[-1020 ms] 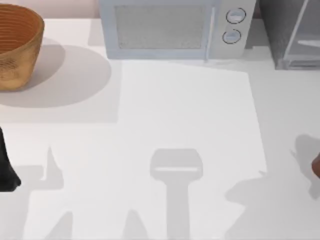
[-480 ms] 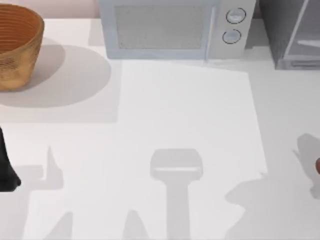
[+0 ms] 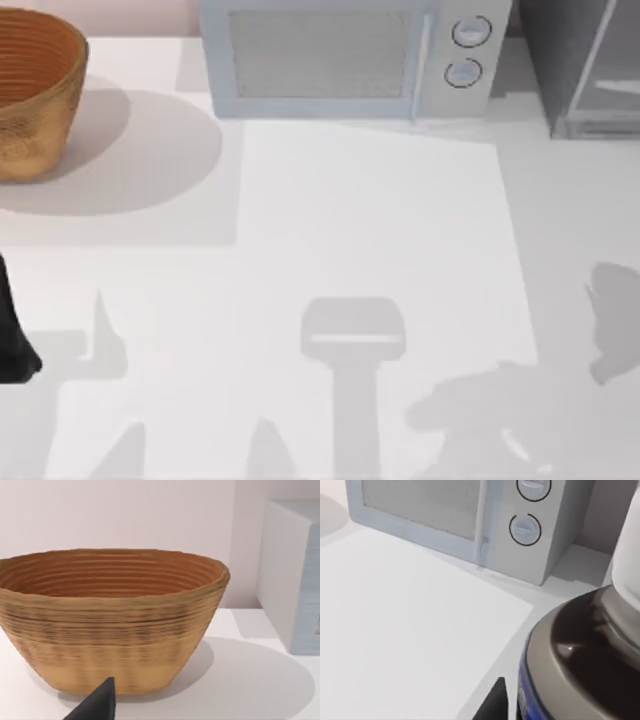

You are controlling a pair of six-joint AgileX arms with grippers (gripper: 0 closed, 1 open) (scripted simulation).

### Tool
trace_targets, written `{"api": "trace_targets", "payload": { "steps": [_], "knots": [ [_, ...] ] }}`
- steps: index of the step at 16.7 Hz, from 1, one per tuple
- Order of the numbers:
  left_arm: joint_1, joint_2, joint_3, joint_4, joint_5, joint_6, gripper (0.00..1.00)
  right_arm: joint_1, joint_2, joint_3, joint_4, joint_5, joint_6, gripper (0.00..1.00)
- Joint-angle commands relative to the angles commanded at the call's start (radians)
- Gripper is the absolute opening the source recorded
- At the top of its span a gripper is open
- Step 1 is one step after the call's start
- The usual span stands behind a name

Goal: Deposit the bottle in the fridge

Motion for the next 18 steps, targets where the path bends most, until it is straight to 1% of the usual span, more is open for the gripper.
{"api": "trace_targets", "payload": {
  "steps": [6, 9, 10, 12, 18],
  "knots": [
    [0.000, 0.000, 0.000, 0.000, 0.000, 0.000, 1.00, 0.157, -0.551, -0.085, -0.233, 0.454, 0.169, 0.01],
    [0.000, 0.000, 0.000, 0.000, 0.000, 0.000, 1.00, 0.221, -0.717, -0.120, -0.327, 0.616, 0.237, 0.01],
    [0.000, 0.000, 0.000, 0.000, 0.000, 0.000, 1.00, 0.236, -0.751, -0.128, -0.349, 0.650, 0.253, 0.01],
    [0.000, 0.000, 0.000, 0.000, 0.000, 0.000, 1.00, 0.253, -0.786, -0.137, -0.373, 0.685, 0.270, 0.01],
    [0.000, 0.000, 0.000, 0.000, 0.000, 0.000, 1.00, 0.248, -0.775, -0.131, -0.367, 0.685, 0.272, 0.01]
  ]
}}
